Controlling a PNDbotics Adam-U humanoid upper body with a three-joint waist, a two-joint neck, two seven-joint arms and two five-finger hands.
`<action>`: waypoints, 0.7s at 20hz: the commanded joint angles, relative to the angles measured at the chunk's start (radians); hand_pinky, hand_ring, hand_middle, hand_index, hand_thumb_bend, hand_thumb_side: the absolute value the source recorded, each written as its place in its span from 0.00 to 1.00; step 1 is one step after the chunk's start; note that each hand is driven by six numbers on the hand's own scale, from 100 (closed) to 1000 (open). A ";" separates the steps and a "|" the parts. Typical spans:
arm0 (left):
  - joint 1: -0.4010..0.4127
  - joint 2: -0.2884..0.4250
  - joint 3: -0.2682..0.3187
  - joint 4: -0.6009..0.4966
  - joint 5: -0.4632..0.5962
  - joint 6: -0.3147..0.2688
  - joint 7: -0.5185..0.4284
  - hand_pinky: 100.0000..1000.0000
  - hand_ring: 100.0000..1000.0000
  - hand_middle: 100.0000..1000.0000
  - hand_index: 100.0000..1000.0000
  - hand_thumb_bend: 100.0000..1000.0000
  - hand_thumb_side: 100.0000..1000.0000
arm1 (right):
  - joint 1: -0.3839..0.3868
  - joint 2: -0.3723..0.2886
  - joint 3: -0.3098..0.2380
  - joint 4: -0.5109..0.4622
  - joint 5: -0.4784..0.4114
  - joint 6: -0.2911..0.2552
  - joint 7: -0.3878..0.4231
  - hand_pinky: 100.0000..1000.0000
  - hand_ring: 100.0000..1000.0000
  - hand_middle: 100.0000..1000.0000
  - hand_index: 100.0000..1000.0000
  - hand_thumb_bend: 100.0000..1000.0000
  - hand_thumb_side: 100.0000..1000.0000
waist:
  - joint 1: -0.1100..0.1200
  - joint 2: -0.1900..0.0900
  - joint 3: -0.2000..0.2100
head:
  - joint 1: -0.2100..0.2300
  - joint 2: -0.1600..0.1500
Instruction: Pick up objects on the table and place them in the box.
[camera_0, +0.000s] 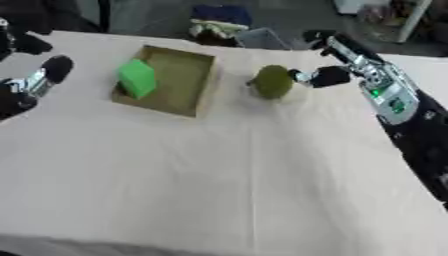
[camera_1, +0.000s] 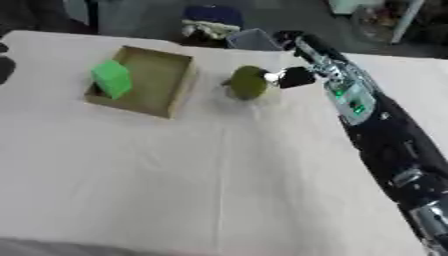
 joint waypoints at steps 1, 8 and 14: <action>0.001 -0.003 0.021 -0.043 0.005 -0.002 -0.016 0.69 0.61 0.64 0.81 0.57 0.61 | -0.040 0.021 -0.038 0.080 0.079 -0.006 -0.003 0.80 0.85 0.84 0.94 0.36 0.30 | 0.008 -0.011 0.008 | -0.010 -0.016; 0.010 -0.027 0.018 -0.049 0.005 -0.005 -0.036 0.69 0.61 0.64 0.81 0.56 0.62 | -0.064 0.064 -0.091 0.193 0.154 0.017 -0.049 0.80 0.84 0.82 0.90 0.32 0.27 | 0.012 -0.004 0.028 | -0.020 -0.021; 0.012 -0.040 0.015 -0.045 0.005 -0.005 -0.041 0.69 0.61 0.64 0.81 0.55 0.63 | -0.073 0.076 -0.111 0.215 0.236 0.068 -0.191 0.74 0.75 0.70 0.61 0.18 0.09 | 0.012 0.001 0.035 | -0.028 -0.024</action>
